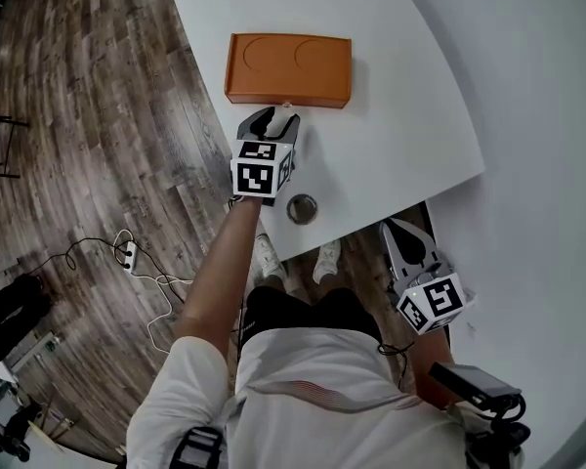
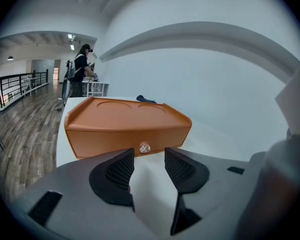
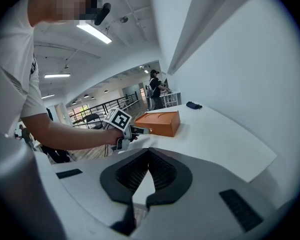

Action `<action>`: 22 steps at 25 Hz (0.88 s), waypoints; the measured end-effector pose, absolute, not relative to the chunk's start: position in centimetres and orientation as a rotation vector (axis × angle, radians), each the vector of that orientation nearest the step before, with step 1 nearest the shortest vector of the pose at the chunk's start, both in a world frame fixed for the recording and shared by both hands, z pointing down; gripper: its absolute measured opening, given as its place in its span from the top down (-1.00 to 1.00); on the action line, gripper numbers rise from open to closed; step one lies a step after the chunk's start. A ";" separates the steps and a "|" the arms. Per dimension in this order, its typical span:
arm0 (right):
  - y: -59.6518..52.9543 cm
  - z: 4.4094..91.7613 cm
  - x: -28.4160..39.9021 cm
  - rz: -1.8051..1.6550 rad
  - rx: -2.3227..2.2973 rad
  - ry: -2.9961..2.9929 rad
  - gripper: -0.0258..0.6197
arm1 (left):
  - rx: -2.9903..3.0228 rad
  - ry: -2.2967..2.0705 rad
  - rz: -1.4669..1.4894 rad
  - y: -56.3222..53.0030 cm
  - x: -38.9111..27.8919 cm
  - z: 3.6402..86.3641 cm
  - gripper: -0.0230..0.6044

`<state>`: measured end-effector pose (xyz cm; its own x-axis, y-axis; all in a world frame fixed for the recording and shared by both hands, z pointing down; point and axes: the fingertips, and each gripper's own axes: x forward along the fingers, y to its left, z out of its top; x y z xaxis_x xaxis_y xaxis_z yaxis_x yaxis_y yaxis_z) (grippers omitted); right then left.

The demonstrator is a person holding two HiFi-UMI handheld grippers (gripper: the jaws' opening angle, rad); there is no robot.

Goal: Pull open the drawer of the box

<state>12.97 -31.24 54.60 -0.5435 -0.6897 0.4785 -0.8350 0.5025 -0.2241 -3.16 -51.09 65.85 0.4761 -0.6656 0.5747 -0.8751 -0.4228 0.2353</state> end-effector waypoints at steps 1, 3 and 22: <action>-31.3 54.8 13.0 0.631 1.277 -2.422 0.91 | 2.211 -1.273 0.554 -51.3 -2.9 66.2 0.34; -31.3 55.2 13.2 0.641 1.278 -2.420 0.91 | 2.194 -1.278 0.546 -51.8 -2.6 66.8 0.33; -31.4 56.8 13.9 0.718 1.298 -2.398 0.91 | 2.079 -1.358 0.542 -53.1 -3.0 67.6 0.64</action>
